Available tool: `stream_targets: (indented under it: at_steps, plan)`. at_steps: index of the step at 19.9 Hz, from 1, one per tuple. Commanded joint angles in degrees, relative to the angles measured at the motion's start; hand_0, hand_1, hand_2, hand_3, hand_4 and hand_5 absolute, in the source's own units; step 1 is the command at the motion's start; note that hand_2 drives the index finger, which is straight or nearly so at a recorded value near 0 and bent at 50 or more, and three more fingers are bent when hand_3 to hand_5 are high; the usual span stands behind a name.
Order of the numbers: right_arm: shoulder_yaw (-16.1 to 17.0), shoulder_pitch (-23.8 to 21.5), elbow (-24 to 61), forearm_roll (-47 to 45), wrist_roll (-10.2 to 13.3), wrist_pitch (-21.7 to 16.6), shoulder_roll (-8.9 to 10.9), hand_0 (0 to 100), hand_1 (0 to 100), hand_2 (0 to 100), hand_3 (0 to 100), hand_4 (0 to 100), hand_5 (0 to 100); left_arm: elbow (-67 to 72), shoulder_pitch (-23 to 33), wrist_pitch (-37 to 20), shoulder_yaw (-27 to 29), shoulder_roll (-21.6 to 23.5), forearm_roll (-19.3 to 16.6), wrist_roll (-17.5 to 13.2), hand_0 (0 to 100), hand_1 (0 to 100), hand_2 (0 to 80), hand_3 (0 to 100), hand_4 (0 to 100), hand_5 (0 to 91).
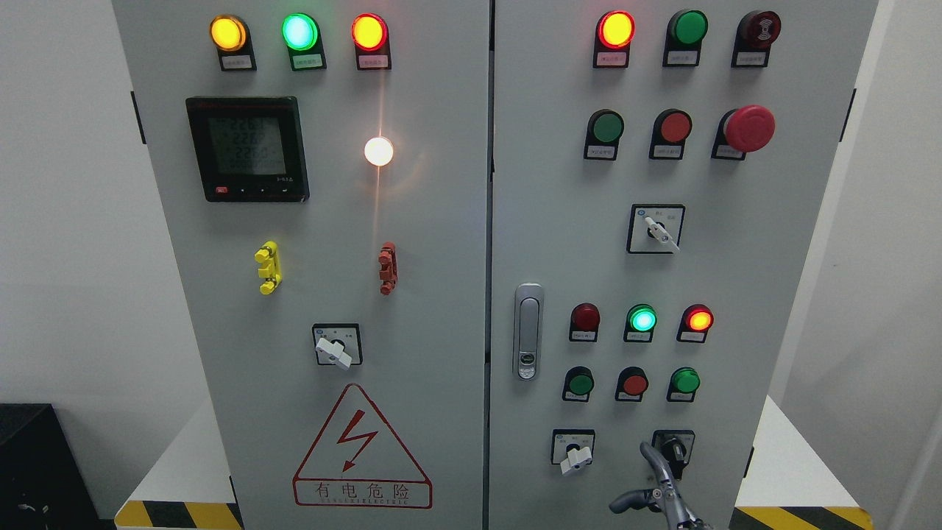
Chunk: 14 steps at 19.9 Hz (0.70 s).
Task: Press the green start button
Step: 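Raise the right hand toward the lower green push button on the cabinet door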
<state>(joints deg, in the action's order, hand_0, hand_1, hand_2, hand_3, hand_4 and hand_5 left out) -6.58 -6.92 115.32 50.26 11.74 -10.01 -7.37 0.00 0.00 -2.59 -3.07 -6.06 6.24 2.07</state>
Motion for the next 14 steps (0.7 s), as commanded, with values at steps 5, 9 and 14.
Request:
stream_targets:
  at_steps: [5,9,14]
  plan:
    - [5.2,4.2,-4.5,17.3,0.5,-0.6,-0.10,13,30,0,96,88,98,-1.6,-1.3,0.0,0.0,0.0,0.0,0.0,12,56,0.0,0,0,0.0]
    - [5.5,6.5,-5.7,20.5,0.5,-0.8,-0.18,14,31,0,99,89,100,-1.6,-1.3,0.0,0.0,0.0,0.0,0.0,12,56,0.0,0,0,0.0]
    - [4.8,8.6,-8.7,21.6,0.4,-0.8,-0.27,14,31,0,99,90,100,-1.6,-1.3,0.0,0.0,0.0,0.0,0.0,12,56,0.0,0,0,0.0]
